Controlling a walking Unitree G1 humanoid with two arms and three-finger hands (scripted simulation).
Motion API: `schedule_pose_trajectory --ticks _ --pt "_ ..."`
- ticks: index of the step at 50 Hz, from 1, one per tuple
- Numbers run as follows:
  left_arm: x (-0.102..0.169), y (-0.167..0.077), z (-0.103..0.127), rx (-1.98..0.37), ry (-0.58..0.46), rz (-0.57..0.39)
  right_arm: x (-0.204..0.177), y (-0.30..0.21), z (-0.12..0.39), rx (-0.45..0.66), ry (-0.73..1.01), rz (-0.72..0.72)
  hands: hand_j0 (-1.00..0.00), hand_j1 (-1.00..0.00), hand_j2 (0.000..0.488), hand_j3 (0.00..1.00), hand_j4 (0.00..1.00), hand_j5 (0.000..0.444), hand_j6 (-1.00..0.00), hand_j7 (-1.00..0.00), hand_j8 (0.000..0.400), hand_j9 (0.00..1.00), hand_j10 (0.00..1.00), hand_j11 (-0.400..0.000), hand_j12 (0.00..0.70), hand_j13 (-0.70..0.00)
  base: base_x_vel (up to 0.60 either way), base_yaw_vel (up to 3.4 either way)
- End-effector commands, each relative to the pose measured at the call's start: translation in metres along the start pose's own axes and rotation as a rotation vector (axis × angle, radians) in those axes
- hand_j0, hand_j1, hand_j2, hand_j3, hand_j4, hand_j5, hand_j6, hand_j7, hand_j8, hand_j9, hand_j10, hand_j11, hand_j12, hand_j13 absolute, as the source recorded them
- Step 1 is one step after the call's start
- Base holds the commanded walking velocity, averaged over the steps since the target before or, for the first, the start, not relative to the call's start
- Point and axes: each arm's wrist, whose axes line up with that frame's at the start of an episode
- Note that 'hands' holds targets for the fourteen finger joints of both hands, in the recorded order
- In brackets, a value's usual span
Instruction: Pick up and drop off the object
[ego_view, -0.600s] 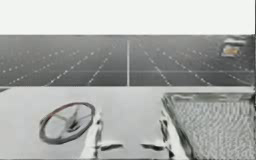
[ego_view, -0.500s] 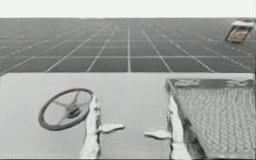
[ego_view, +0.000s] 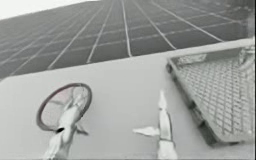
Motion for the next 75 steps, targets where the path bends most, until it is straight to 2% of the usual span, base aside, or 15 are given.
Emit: schedule_pose_trajectory --ticks 1,2,13,24,29,30,31,44,47,48,49,65,67,68,75 --pt "0.011 -0.026 -0.021 -0.038 0.054 0.018 -0.005 -0.003 0.002 0.034 -0.009 0.018 -0.08 -1.0 0.461 0.0 0.0 0.0 -0.08 -1.0 0.4 0.0 0.0 0.0 0.7 0.0 0.0 0.0" --pt "0.019 -0.016 -0.01 -0.087 0.1 -0.069 -0.003 -0.005 -0.001 0.036 -0.004 0.01 -1.0 -1.0 0.0 0.0 0.0 0.0 -1.0 -1.0 0.4 0.0 0.0 0.0 0.7 0.0 0.0 0.0" --pt "-0.02 0.029 0.068 -0.536 0.158 0.25 -0.01 0.0 0.001 0.055 -0.001 0.044 -1.0 -1.0 0.0 0.0 0.0 0.0 -1.0 -1.0 0.4 0.0 0.0 0.0 0.7 0.0 0.0 0.0" --pt "-0.088 0.131 0.077 -2.161 -0.52 0.143 0.003 0.03 -0.007 -0.009 -0.048 0.128 -1.0 -1.0 0.0 0.0 0.0 0.0 -1.0 -1.0 0.4 0.0 0.0 0.0 0.7 0.0 0.0 0.0" --pt "-0.098 0.191 0.071 -2.11 -0.337 -0.1 0.011 0.065 -0.005 0.006 -0.104 0.213 -1.0 -1.0 0.0 0.0 0.0 0.0 -1.0 -1.0 0.4 0.0 0.0 0.0 0.7 0.0 0.0 0.0" --pt "-0.101 0.192 0.065 -2.067 -0.354 -0.113 0.007 0.064 -0.008 0.002 -0.093 0.233 -1.0 -1.0 0.0 0.0 0.0 0.0 -1.0 -1.0 0.4 0.0 0.0 0.0 0.7 0.0 0.0 0.0" --pt "-0.096 0.066 0.038 -2.085 -0.474 -0.38 0.084 0.107 0.092 0.11 -0.102 0.455 -1.0 -1.0 0.0 0.0 0.0 0.0 -1.0 -1.0 0.4 0.0 0.0 0.0 0.7 0.0 0.0 0.0" --pt "-0.115 0.062 0.067 -2.083 -0.484 -0.486 0.027 0.186 0.043 -0.016 -0.424 -0.129 -1.0 -1.0 0.0 0.0 0.0 0.0 -1.0 -1.0 0.4 0.0 0.0 0.0 0.7 0.0 0.0 0.0" --pt "-0.112 0.057 0.067 -2.104 -0.462 -0.479 0.029 0.193 0.034 0.016 -0.392 -0.176 -1.0 -1.0 0.0 0.11 1.0 0.444 -1.0 -1.0 0.4 0.11 1.0 -0.4 0.7 -0.7 0.0 0.0" --pt "-0.112 0.059 0.07 -2.1 -0.47 -0.478 0.023 0.184 0.038 0.007 -0.384 -0.135 -1.0 -1.0 0.0 0.93 1.0 0.034 -1.0 -1.0 0.4 0.93 1.0 -0.4 0.7 -0.7 0.0 0.0" --pt "-0.111 0.06 0.071 -2.094 -0.465 -0.487 0.03 0.174 0.033 0.026 -0.367 -0.097 -1.0 -1.0 0.0 0.99 1.0 0.005 -1.0 -1.0 0.4 0.99 1.0 -0.4 0.7 -0.7 0.0 0.0" --pt "-0.089 0.022 0.045 -1.923 -0.147 -0.49 0.057 0.055 0.033 0.458 0.117 -0.197 -0.99 -1.0 0.005 1.0 1.0 0.0 -0.99 -1.0 0.4 1.0 1.0 -0.4 0.7 -0.7 0.0 0.0" --pt "-0.065 -0.002 0.047 -1.873 -0.1 -0.518 0.055 0.054 0.029 0.432 0.135 -0.264 -0.02 -1.0 0.488 1.0 1.0 0.0 -0.02 -1.0 0.4 1.0 1.0 -0.4 0.7 -0.7 0.0 0.0" --pt "-0.064 0.001 0.051 -1.855 -0.048 -0.548 0.05 0.045 0.017 0.445 0.122 -0.339 0.0 0.0 0.0 1.0 1.0 0.0 0.0 0.0 0.0 1.0 1.0 -0.4 0.0 -0.7 0.0 0.0" --pt "-0.067 -0.019 0.044 -1.882 -0.005 -0.524 0.055 0.047 -0.024 0.159 -0.222 -0.386 0.0 0.0 0.0 1.0 1.0 0.0 0.0 0.0 0.0 1.0 1.0 -0.4 0.0 -0.7 0.0 0.0"
